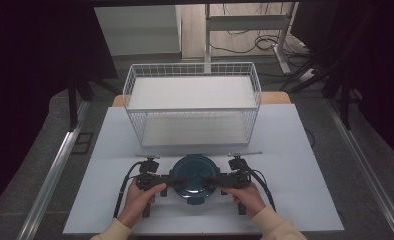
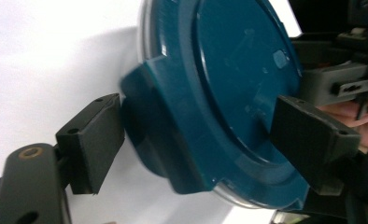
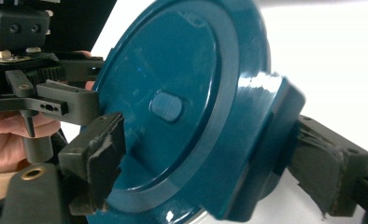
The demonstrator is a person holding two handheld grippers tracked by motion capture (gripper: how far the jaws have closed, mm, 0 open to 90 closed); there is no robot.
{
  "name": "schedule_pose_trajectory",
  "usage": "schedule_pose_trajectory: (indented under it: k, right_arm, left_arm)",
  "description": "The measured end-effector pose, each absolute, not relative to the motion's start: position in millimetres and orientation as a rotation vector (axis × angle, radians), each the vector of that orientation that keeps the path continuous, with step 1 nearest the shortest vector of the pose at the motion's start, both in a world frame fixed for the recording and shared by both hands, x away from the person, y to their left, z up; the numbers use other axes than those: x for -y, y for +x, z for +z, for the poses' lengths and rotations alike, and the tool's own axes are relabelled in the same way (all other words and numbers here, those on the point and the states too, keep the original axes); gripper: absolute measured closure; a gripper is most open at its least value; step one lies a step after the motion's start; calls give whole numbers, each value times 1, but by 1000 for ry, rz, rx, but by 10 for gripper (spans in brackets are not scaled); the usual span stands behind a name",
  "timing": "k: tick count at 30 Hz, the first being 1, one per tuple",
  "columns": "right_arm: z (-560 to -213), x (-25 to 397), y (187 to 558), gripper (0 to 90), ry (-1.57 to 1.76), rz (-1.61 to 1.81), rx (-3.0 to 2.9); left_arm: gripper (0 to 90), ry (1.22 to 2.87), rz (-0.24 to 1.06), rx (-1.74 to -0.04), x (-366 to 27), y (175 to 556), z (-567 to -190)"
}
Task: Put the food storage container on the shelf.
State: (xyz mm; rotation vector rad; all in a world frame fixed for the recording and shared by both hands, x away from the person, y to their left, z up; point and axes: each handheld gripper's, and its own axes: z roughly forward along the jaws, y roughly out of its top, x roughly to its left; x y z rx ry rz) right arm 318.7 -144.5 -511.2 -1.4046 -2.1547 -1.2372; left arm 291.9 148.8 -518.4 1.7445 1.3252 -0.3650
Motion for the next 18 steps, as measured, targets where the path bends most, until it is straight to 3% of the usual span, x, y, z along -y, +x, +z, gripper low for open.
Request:
schedule_pose_trajectory:
  k: [6, 10, 18]
  right_arm:
    - [-512, 148, 319, 219, -1447, -1227, 2101]
    - [-513, 153, 320, 263, -1455, -1241, 2056]
    - [-507, 158, 311, 327, -1453, -1293, 2052]
  left_arm:
    - [221, 1720, -377, -1355, -149, 292, -518]
    - [285, 1655, -408, -1383, -154, 291, -520]
    - [346, 1675, -345, -1347, -153, 278, -509]
